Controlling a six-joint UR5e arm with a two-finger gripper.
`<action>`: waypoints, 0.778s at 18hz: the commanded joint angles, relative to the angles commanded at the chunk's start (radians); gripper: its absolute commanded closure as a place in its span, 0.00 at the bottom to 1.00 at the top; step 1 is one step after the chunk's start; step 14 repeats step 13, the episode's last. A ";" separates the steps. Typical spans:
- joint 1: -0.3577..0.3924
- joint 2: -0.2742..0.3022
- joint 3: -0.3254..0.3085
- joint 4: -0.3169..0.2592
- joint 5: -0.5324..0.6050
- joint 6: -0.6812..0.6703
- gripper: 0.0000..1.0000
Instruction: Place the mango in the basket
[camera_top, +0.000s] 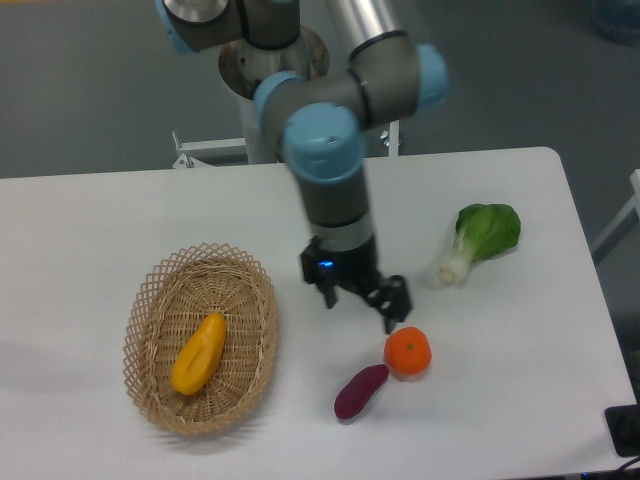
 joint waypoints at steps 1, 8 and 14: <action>0.020 0.000 0.021 -0.041 -0.002 0.035 0.01; 0.134 0.026 0.065 -0.171 -0.075 0.206 0.01; 0.146 0.037 0.065 -0.174 -0.097 0.212 0.01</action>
